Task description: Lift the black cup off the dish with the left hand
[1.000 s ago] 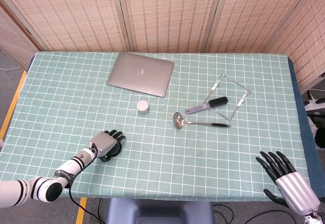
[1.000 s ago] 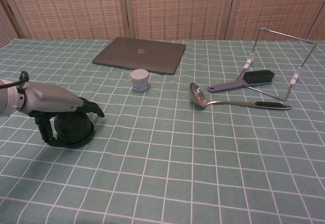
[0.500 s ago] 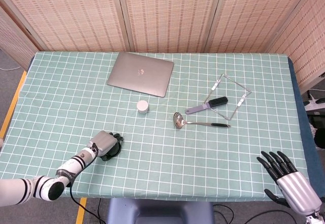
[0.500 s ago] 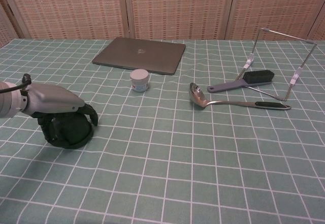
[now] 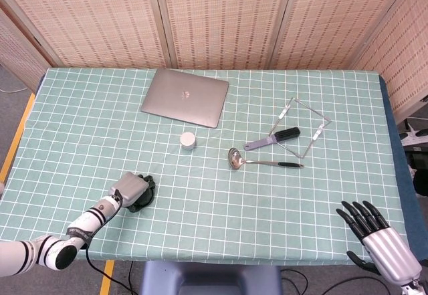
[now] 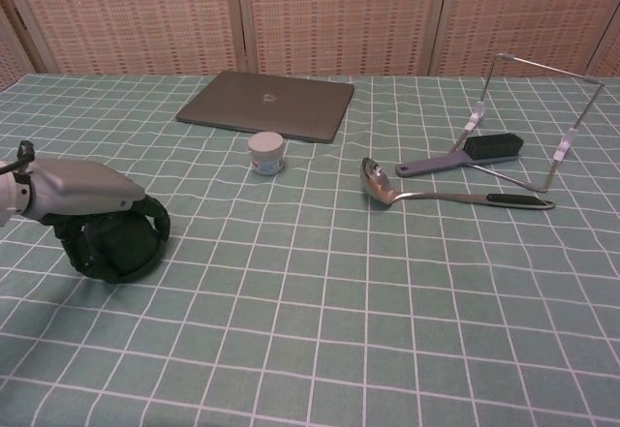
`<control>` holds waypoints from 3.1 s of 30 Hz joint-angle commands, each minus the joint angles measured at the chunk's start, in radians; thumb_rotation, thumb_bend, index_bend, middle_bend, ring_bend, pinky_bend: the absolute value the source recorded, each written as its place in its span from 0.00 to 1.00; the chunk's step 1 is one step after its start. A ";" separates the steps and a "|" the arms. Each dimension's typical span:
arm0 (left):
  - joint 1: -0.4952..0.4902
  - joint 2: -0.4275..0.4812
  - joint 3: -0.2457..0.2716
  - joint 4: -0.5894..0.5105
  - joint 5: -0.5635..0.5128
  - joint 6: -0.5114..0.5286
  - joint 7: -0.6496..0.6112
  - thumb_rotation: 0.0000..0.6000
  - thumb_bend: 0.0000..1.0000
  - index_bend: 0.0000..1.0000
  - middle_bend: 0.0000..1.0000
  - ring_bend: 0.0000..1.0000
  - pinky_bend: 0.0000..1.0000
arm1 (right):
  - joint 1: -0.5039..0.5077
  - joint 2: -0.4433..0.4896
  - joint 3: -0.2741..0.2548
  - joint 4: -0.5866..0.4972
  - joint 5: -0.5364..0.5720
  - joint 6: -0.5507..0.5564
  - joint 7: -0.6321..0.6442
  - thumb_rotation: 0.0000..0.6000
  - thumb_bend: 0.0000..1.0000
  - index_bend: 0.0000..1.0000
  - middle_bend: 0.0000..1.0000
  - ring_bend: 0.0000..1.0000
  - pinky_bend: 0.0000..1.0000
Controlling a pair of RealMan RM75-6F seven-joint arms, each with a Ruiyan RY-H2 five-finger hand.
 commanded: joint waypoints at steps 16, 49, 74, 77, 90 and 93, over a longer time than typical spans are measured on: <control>0.111 -0.018 -0.073 0.075 0.177 0.103 -0.219 1.00 0.41 0.82 0.85 0.77 0.96 | 0.003 -0.006 0.002 -0.002 0.009 -0.012 -0.017 1.00 0.17 0.00 0.00 0.00 0.00; 0.114 0.097 -0.103 0.203 0.674 -0.064 -0.960 1.00 0.41 0.78 0.82 0.71 0.86 | 0.006 -0.001 0.002 -0.003 0.016 -0.011 -0.006 1.00 0.18 0.00 0.00 0.00 0.00; 0.059 0.020 -0.073 -0.122 -0.339 0.289 0.700 1.00 0.42 0.74 0.77 0.65 0.78 | 0.023 0.019 -0.009 -0.007 0.020 -0.049 0.015 1.00 0.17 0.00 0.00 0.00 0.00; 0.053 0.034 -0.091 -0.128 -0.330 0.191 0.594 1.00 0.42 0.73 0.76 0.64 0.78 | 0.025 0.019 -0.008 -0.007 0.021 -0.050 0.020 1.00 0.17 0.00 0.00 0.00 0.00; 0.146 0.049 -0.185 0.029 0.136 -0.033 -0.071 1.00 0.43 0.69 0.71 0.62 0.77 | 0.030 0.013 -0.005 -0.008 0.039 -0.068 0.013 1.00 0.17 0.00 0.00 0.00 0.00; 0.133 0.051 -0.172 0.044 0.148 -0.081 -0.109 1.00 0.43 0.66 0.67 0.59 0.73 | 0.032 0.011 -0.004 -0.009 0.043 -0.074 0.013 1.00 0.17 0.00 0.00 0.00 0.00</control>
